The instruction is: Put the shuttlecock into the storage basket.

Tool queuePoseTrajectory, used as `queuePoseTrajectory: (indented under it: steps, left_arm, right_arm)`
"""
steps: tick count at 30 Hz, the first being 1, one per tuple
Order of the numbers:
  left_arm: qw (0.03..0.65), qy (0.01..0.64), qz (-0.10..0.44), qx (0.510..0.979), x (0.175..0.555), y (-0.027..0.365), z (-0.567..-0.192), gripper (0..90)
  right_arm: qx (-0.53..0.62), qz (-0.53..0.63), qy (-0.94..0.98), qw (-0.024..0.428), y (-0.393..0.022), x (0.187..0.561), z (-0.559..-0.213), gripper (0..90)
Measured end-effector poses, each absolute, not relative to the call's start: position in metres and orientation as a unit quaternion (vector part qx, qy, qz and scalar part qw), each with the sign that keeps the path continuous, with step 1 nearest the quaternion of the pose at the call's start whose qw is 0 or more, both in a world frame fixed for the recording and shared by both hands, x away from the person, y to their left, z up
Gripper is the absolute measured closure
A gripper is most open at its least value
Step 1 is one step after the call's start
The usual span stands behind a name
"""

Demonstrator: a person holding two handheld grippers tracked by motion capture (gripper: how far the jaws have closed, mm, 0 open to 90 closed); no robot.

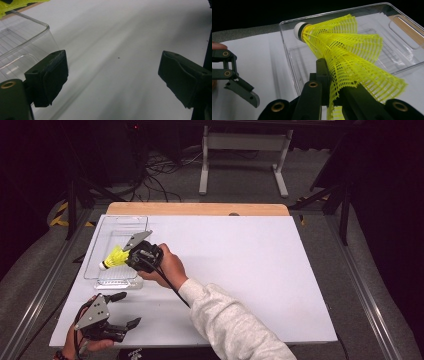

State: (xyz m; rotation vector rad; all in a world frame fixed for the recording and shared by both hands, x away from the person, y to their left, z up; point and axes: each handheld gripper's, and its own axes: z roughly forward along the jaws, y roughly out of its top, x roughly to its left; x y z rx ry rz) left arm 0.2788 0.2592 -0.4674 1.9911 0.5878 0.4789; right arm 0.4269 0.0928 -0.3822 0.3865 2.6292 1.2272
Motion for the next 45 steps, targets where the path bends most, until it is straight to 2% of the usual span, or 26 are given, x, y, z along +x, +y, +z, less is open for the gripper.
queuePoseTrajectory:
  steps: [18, 45]
  left_arm:
    - [0.487, 0.243, 0.195, 0.816, 0.275, 0.262, -0.468, 10.3]
    - [0.481, 0.236, 0.193, 0.822, 0.277, 0.261, -0.468, 10.3]
  right_arm:
    - [0.117, 0.383, 0.913, 0.081, 0.126, 0.436, -0.394, 88.3]
    - [0.137, 0.365, 0.920, 0.045, 0.130, 0.445, -0.417, 86.7]
